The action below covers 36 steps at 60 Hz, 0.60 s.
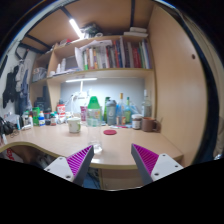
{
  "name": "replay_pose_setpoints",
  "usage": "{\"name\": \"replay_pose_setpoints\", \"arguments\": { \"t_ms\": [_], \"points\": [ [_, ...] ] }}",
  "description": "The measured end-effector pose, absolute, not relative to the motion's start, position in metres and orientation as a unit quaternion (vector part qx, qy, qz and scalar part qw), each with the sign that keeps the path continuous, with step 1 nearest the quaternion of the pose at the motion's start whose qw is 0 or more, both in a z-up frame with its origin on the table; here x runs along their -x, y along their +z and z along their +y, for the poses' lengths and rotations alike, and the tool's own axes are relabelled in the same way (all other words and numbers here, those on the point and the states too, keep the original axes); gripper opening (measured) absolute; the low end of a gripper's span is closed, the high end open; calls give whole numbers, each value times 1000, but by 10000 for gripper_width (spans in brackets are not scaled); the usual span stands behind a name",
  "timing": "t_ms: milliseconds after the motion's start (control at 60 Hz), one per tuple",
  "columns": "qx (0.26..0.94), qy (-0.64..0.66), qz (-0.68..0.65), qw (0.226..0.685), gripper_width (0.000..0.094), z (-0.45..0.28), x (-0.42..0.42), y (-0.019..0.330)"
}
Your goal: Pour water
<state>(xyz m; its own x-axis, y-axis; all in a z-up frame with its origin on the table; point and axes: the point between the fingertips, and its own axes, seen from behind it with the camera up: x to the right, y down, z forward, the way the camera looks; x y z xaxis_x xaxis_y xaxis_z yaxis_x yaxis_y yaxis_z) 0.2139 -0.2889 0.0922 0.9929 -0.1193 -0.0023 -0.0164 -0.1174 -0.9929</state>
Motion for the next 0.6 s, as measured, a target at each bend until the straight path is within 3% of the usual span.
{"name": "replay_pose_setpoints", "arguments": {
  "t_ms": [367, 533, 550, 600],
  "points": [
    [751, -61, 63, 655, 835, -137, -165, 66],
    [736, -122, 93, 659, 825, -88, -181, 71],
    [736, -125, 96, 658, 816, -84, -182, 71],
    [738, -131, 102, 654, 635, -76, -182, 68]
  ]
}}
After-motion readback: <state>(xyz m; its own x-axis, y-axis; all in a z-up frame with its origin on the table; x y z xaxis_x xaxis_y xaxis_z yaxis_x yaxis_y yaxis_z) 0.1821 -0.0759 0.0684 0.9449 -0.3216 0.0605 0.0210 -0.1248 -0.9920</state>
